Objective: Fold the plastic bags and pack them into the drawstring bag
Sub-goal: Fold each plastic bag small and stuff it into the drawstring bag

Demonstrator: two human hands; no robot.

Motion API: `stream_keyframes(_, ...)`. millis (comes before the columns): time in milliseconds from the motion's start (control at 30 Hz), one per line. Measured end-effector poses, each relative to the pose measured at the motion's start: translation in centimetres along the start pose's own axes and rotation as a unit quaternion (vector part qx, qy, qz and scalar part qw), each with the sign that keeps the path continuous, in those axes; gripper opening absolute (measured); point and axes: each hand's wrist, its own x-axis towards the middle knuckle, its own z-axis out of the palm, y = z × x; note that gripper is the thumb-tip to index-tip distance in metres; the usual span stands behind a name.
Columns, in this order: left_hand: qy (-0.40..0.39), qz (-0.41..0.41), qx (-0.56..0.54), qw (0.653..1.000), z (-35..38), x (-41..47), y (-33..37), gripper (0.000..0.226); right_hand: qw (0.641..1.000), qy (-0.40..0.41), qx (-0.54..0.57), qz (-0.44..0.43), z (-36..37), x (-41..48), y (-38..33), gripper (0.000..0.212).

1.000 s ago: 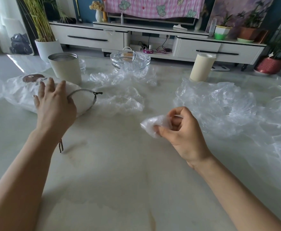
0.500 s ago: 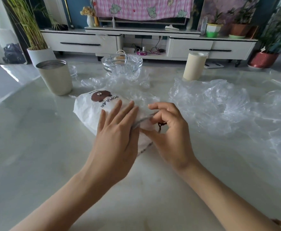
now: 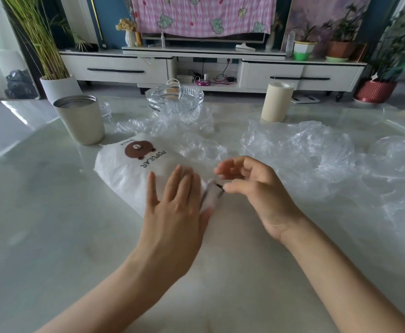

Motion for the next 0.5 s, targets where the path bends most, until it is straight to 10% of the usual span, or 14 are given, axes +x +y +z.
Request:
stream_keyframes(133,-0.092,-0.154,0.060,0.982,-0.7,0.4,-1.8,0.048,0.922,0.051,-0.363,-0.126,0.5,0.3,2.4,0.036)
stream_keyframes(300,-0.170,-0.313,0.109,0.928,-1.3,1.4,-7.5,0.055,0.871,-0.045,-0.468,-0.141,1.6,1.2,3.8,0.035)
stream_keyframes(501,-0.001,-0.322,-0.018,0.947,-0.6,2.1,-10.3,0.061,0.824,-0.065,-0.553,-0.104,1.7,3.9,3.9,0.062)
